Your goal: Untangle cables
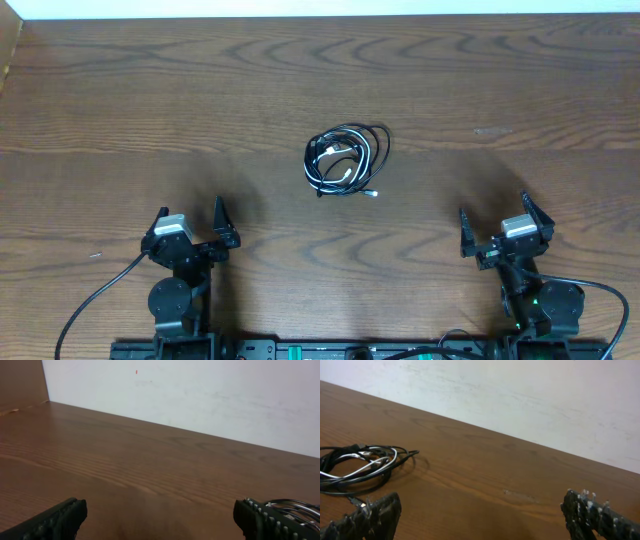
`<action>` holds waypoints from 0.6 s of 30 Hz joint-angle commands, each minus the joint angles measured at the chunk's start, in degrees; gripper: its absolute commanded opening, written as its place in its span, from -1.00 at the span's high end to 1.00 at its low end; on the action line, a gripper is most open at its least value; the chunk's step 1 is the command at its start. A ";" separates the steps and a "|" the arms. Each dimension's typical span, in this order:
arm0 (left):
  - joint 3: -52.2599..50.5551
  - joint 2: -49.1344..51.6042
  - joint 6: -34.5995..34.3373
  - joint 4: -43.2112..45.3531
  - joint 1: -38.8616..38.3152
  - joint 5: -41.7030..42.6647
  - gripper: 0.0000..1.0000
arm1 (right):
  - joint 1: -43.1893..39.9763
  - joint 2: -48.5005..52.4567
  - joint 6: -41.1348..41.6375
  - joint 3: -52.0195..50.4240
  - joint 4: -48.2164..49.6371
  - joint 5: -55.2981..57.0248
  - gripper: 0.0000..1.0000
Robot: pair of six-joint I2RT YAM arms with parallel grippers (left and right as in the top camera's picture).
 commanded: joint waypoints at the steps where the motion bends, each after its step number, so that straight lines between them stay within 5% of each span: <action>1: -0.57 -0.28 0.52 -2.80 0.11 -0.61 -1.00 | 0.87 -0.20 0.24 -0.09 -0.28 0.28 -0.99; 18: -0.57 0.26 0.55 -2.80 0.09 -0.59 -1.00 | 0.87 -0.17 0.26 -0.09 -0.24 -0.66 -0.98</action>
